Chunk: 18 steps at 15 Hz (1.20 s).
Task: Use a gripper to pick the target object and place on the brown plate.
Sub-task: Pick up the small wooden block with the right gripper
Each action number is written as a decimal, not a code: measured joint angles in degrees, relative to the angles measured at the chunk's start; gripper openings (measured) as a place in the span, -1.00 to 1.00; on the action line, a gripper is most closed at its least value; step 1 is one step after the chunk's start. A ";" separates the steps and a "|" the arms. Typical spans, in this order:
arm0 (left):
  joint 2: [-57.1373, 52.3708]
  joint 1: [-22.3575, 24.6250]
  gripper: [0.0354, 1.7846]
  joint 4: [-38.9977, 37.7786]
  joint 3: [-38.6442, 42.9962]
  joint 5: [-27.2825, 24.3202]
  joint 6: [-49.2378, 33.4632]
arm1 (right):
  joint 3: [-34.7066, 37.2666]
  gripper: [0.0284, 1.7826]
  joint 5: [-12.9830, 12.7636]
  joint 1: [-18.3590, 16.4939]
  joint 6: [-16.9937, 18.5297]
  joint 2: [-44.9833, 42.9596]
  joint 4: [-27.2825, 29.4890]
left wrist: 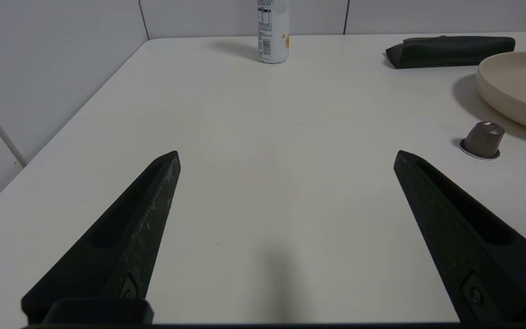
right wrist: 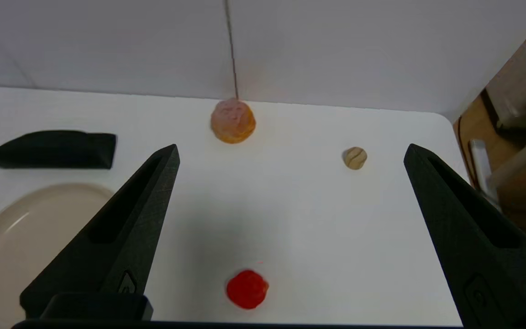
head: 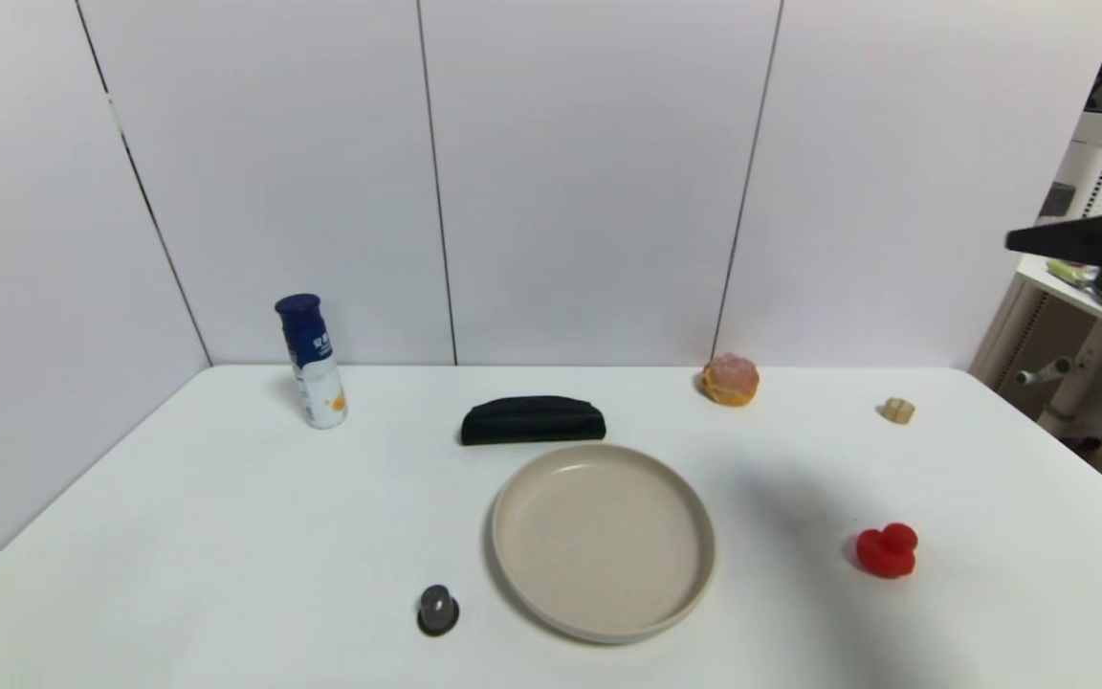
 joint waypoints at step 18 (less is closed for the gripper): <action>0.00 -0.02 0.89 0.00 0.00 0.00 0.00 | -37.74 0.90 -5.67 -9.41 0.15 58.33 16.24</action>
